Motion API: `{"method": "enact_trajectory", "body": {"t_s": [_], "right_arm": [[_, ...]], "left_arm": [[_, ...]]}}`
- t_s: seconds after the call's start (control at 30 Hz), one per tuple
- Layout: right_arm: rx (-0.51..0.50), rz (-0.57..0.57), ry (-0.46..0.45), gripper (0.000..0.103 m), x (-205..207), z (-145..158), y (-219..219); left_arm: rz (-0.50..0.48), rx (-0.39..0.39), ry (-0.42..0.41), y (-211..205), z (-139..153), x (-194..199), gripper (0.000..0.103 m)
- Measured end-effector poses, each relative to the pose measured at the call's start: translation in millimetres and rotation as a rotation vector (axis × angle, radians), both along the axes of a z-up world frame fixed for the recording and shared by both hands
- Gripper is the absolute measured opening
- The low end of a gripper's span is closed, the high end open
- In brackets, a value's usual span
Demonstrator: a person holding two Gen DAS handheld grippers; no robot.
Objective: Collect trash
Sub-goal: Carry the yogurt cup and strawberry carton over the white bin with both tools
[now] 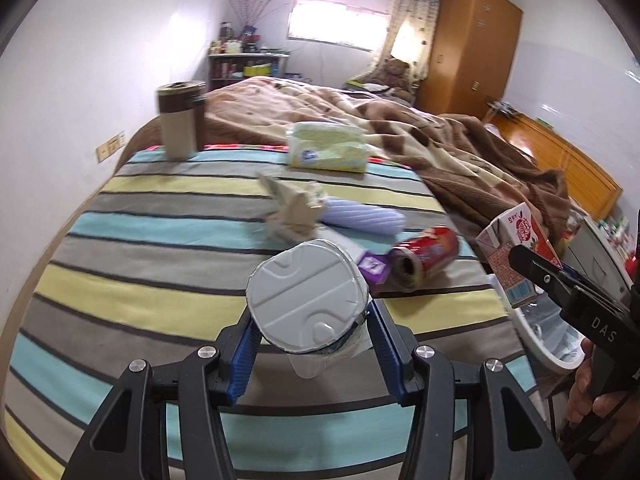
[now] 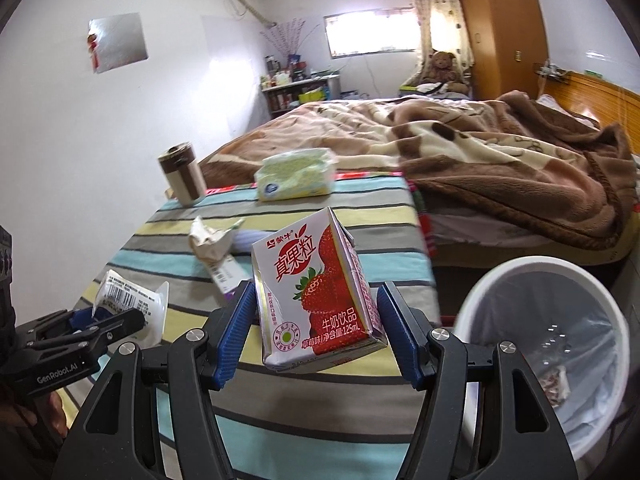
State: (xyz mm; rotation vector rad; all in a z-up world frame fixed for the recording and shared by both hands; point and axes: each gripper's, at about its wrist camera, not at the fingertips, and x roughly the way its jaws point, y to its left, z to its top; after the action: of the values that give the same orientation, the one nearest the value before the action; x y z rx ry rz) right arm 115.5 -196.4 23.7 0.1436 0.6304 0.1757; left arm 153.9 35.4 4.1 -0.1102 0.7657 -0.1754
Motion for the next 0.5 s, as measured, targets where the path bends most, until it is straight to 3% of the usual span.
{"method": "enact_trajectory", "body": {"t_s": [0.5], "right_arm": [[-0.018, -0.154, 0.002, 0.064, -9, 1, -73]], "left_arm": [[-0.194, -0.01, -0.018, -111, 12, 13, 0.053]]}}
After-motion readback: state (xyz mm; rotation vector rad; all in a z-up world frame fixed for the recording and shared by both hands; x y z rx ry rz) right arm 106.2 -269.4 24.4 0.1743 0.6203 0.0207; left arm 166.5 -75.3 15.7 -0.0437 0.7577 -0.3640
